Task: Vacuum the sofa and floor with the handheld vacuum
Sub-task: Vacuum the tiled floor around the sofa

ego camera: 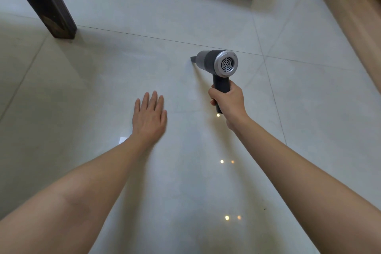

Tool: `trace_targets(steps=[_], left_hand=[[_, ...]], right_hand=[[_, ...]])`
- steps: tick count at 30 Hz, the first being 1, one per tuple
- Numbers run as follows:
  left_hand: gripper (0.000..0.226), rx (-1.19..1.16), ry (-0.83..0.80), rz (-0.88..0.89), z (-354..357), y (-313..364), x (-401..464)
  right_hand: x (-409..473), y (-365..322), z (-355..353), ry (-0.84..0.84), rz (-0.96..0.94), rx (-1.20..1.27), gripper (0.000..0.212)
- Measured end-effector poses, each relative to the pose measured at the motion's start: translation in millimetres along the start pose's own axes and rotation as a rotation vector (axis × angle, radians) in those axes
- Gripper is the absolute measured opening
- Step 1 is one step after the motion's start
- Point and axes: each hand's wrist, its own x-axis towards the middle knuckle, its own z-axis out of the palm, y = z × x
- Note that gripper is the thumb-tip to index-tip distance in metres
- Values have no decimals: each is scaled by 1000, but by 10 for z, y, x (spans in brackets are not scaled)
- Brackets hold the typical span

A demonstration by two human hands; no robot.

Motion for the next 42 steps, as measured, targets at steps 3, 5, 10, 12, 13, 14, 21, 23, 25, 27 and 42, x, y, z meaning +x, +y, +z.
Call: trace_targets(steps=[3, 5, 10, 12, 13, 14, 21, 23, 25, 27, 42], left_hand=[[57, 6, -9, -2, -11, 2, -12], [57, 14, -9, -3, -22, 11, -10], [56, -19, 25, -3, -65, 69, -16], [56, -16, 30, -11, -94, 118, -24], [56, -13, 30, -11, -109, 143, -30], [55, -9, 30, -10, -121, 168, -40], [55, -11, 69, -53, -75, 339, -147], [55, 9, 48, -64, -103, 422, -161], [55, 13, 46, -64, -184, 536, -182], [55, 32, 60, -68, -316, 642, -233], [52, 19, 90, -101, -2835, 1725, -1041]], right_hand=[[-6, 23, -22, 1, 10, -7, 11], [-17, 31, -51, 5, 12, -8, 11], [-66, 44, -162, -6, 14, 37, 10], [-88, 48, -224, -17, 17, 55, 11], [-99, 49, -257, -23, 15, 60, 11], [-107, 51, -291, -29, 11, 66, 12], [-147, 132, -575, -66, 5, 106, 12], [-158, 143, -689, -82, 1, 118, 12], [-184, 128, -819, -104, -6, 132, 13], [-231, 73, -964, -116, -7, 143, 13], [-1198, -1890, -2350, -240, 30, 167, 16]])
